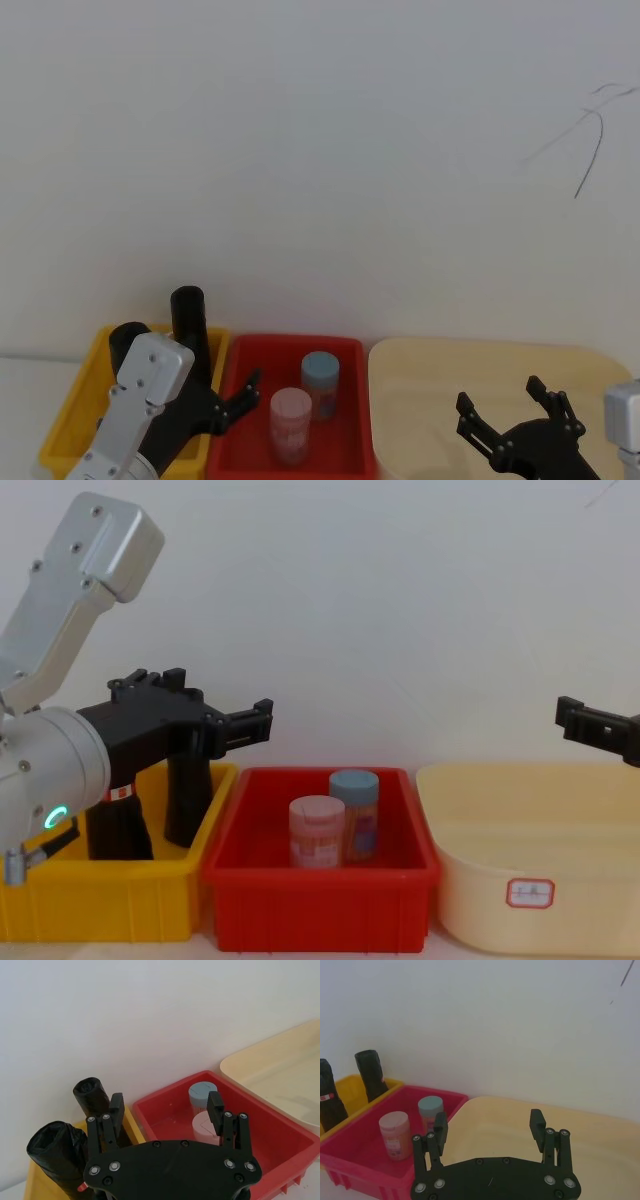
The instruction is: Pick up the garbage bag with the one hand and transfer it to the other hand.
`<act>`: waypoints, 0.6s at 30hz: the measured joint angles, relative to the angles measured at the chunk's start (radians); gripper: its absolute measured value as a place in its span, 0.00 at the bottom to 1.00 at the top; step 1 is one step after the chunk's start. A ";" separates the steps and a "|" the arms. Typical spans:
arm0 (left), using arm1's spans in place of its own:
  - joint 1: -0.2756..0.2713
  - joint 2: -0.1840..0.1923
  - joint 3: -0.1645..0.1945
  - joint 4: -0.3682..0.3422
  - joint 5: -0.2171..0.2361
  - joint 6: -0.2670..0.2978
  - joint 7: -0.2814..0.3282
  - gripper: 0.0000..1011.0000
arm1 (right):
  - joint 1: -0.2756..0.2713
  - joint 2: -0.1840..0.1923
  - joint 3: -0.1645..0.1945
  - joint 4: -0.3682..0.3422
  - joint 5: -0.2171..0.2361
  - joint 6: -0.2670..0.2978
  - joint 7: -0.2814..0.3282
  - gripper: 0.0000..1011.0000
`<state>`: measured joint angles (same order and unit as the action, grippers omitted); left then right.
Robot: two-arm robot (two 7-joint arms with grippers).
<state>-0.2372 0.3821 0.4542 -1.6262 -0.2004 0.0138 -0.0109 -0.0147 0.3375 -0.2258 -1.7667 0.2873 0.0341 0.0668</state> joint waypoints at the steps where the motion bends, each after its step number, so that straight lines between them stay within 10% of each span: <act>1: 0.000 0.000 0.000 0.000 0.000 0.000 0.000 0.99 | 0.000 0.000 0.000 0.000 0.000 0.000 0.000 0.99; 18: 0.000 0.000 0.000 0.000 0.000 0.000 0.000 0.99 | 0.000 0.000 0.000 0.000 0.000 0.000 0.000 0.99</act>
<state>-0.2372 0.3821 0.4543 -1.6262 -0.2004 0.0138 -0.0109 -0.0146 0.3375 -0.2258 -1.7667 0.2874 0.0340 0.0668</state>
